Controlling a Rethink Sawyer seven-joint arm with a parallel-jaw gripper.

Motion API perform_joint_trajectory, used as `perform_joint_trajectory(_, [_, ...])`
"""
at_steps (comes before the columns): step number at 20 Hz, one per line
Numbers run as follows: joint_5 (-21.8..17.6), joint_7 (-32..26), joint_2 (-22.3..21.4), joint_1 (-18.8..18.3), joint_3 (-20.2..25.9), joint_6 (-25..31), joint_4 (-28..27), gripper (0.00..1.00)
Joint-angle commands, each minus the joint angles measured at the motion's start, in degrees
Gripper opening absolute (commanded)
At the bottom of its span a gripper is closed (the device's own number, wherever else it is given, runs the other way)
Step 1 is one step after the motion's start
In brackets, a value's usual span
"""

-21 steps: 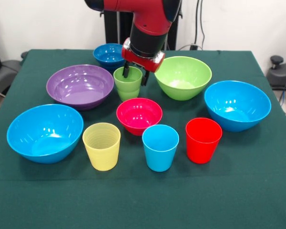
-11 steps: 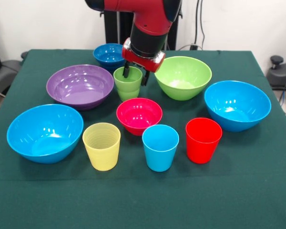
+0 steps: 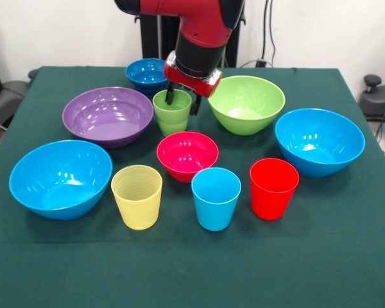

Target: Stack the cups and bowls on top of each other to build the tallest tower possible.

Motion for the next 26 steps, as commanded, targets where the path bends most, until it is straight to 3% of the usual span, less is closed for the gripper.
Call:
perform_joint_trajectory(1, [0.14, -2.48, -0.35, -0.92, 6.73, -6.65, -3.76, 1.00])
perform_joint_trajectory(12, [-1.16, -2.79, -1.71, 0.58, 5.17, -5.29, -5.49, 1.00])
perform_joint_trajectory(26, [-1.39, -0.89, -1.60, 1.14, 4.22, -8.04, -4.95, 1.00])
